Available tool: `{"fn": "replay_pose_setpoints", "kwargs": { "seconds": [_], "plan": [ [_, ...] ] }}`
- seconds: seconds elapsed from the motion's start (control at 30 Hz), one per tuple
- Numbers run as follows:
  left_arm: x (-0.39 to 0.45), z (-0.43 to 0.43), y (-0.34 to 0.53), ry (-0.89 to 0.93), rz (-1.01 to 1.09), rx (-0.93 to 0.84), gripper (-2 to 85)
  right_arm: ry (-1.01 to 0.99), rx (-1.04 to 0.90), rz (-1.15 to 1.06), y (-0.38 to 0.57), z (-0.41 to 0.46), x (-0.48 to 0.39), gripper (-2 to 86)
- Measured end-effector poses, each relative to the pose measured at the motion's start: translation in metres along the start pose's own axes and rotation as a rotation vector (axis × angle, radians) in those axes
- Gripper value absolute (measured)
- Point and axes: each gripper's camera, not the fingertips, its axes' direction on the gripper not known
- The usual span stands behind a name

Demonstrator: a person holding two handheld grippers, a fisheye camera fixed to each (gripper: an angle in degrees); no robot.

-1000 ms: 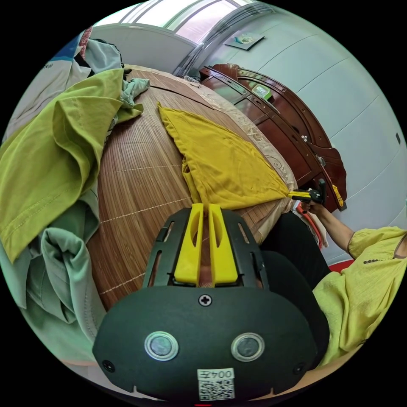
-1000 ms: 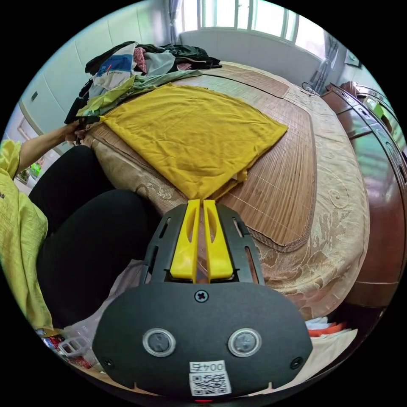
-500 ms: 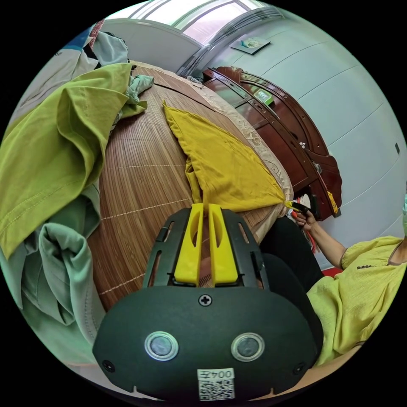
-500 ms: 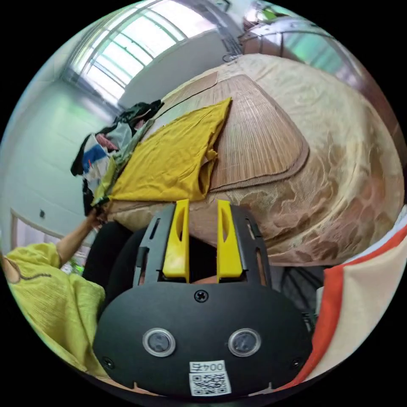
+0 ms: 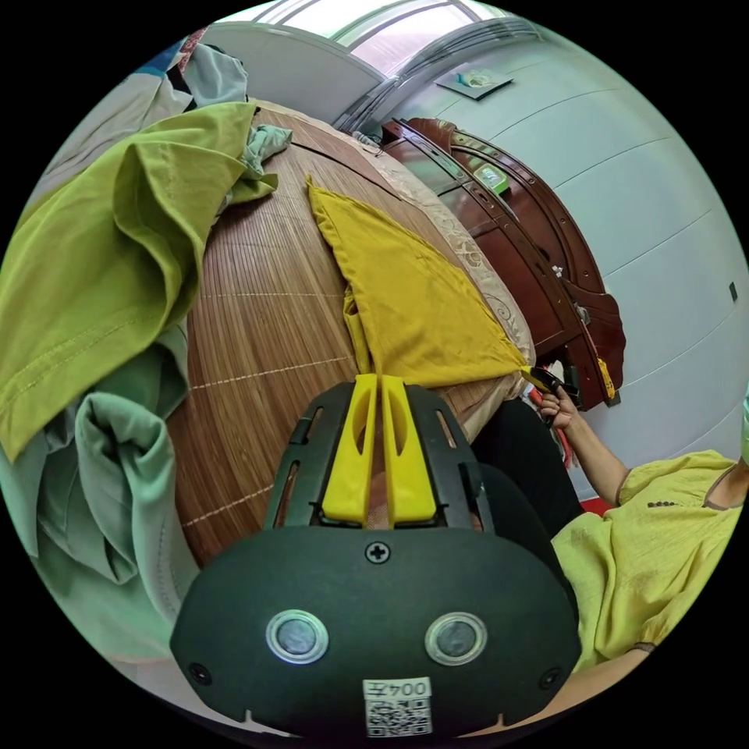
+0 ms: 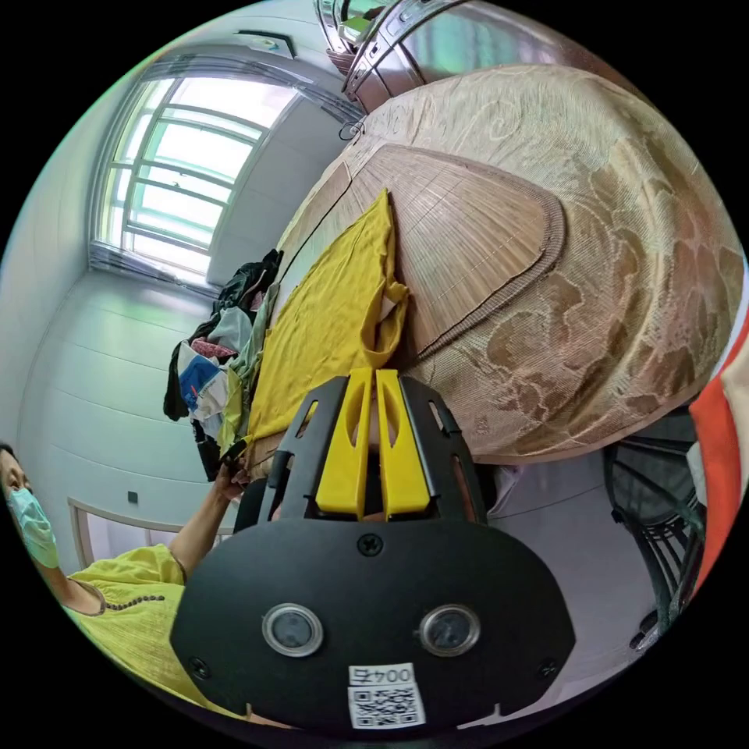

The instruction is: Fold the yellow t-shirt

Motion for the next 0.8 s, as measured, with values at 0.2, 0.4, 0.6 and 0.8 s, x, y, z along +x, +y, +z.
{"fn": "replay_pose_setpoints", "kwargs": {
  "seconds": [0.2,0.4,0.6,0.8],
  "plan": [
    [-0.003,0.008,0.035,0.001,0.019,0.003,1.0,0.043,-0.045,0.014,0.019,0.02,0.015,-0.2],
    [-0.009,0.013,0.06,-0.034,-0.009,0.027,1.4,0.086,0.004,-0.003,0.037,0.025,0.006,2.9],
    [0.052,0.012,0.061,-0.249,0.18,0.079,0.8,0.44,0.046,-0.371,0.056,0.05,-0.092,5.9],
    [0.089,0.118,0.039,-0.45,0.34,-0.113,0.3,0.631,0.013,-0.615,0.071,0.154,-0.162,0.2]
  ]
}}
